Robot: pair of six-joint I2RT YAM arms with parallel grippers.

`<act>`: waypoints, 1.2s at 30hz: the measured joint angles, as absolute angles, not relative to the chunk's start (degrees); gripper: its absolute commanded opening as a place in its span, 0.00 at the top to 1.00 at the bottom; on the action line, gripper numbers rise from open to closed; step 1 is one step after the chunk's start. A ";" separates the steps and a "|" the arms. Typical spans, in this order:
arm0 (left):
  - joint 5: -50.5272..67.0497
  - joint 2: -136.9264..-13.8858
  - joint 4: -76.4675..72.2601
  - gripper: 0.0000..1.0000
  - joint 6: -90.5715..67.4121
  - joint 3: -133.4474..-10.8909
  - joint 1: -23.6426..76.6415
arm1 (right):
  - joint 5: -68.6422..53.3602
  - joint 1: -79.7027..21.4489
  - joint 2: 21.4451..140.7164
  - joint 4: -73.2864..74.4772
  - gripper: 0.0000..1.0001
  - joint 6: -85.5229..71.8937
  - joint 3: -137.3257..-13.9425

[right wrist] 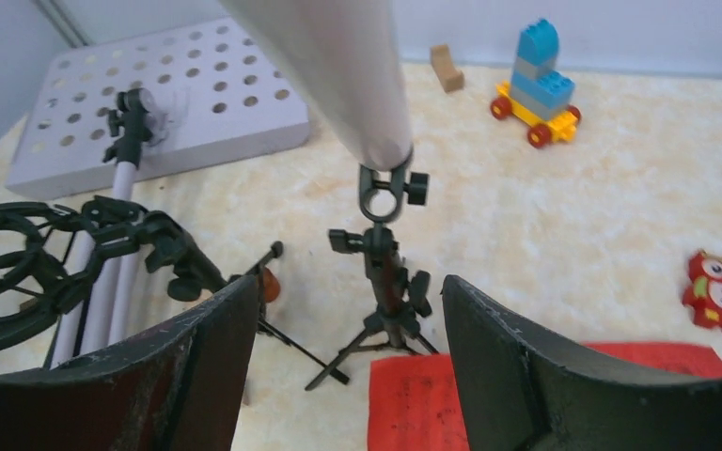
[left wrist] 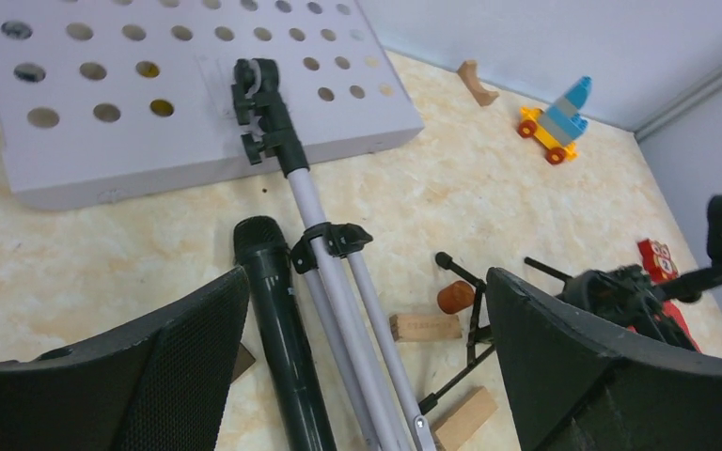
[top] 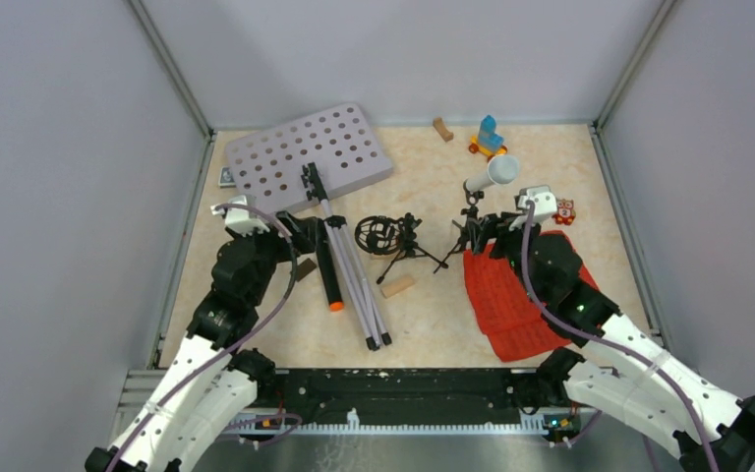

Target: Pack up the instrument practice props

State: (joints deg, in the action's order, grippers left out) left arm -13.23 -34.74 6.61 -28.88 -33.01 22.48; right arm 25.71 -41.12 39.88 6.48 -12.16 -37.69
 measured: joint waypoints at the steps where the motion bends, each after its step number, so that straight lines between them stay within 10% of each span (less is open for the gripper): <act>1: -12.16 -34.28 5.96 0.01 -27.64 -33.01 22.48 | 24.49 -41.08 39.88 2.35 0.30 -10.57 -36.23; 20: 11.68 -49.12 -8.10 0.01 -12.29 -44.71 29.17 | 22.85 -37.85 52.45 -38.87 0.44 2.87 -30.70; 25: 8.95 -55.86 -10.81 0.01 -10.20 -48.34 39.42 | 20.21 -37.15 54.59 -41.36 0.63 4.97 -32.99; 29: 7.57 -62.41 -13.30 0.01 -10.44 -50.04 42.87 | 18.70 -36.49 55.27 -41.50 0.99 7.11 -34.04; 36: 4.84 -75.92 -15.70 0.01 -12.01 -56.23 47.37 | 16.56 -36.34 55.24 -39.33 1.00 7.97 -35.03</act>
